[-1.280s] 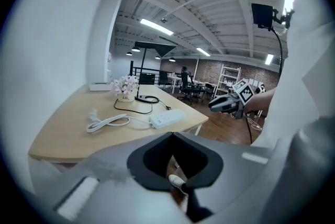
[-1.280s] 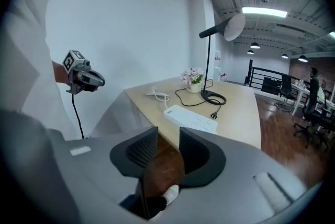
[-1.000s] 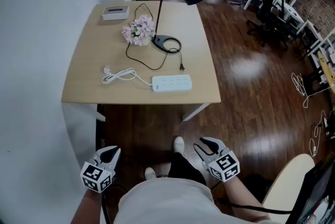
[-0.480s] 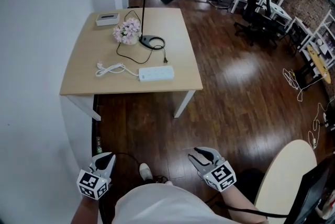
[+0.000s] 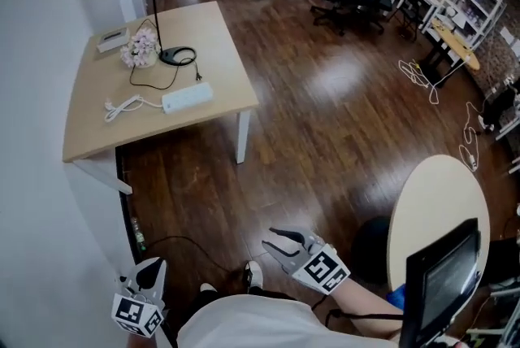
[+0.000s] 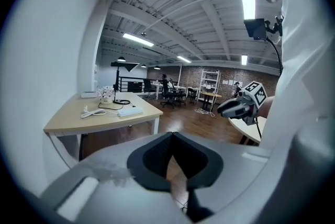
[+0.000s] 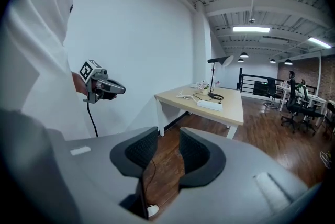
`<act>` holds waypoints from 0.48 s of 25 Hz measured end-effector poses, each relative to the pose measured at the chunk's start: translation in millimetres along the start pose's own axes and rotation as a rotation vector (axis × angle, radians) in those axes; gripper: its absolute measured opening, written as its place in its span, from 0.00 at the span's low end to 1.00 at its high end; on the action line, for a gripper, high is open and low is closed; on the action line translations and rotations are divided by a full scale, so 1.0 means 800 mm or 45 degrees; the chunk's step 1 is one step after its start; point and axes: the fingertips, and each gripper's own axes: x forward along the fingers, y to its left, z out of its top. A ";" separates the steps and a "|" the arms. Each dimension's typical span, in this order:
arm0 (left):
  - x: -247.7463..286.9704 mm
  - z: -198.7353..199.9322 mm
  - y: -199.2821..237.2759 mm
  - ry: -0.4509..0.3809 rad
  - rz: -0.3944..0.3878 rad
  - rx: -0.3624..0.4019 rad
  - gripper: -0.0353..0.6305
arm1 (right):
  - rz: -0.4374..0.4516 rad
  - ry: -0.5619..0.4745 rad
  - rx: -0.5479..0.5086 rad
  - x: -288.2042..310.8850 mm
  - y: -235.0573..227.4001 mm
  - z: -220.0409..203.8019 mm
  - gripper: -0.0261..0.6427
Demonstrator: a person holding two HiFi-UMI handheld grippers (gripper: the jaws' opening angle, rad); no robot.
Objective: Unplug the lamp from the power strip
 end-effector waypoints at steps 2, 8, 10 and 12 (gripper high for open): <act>-0.005 0.001 -0.008 -0.011 -0.036 0.032 0.06 | -0.016 -0.046 0.006 -0.002 0.015 0.008 0.24; -0.044 0.009 -0.010 -0.050 -0.125 0.087 0.06 | -0.058 -0.083 0.004 -0.003 0.073 0.035 0.24; -0.064 0.003 0.001 -0.056 -0.106 0.081 0.06 | -0.044 -0.090 -0.008 0.007 0.091 0.045 0.24; -0.078 -0.010 0.009 -0.054 -0.096 0.076 0.06 | -0.037 -0.100 -0.016 0.014 0.107 0.053 0.24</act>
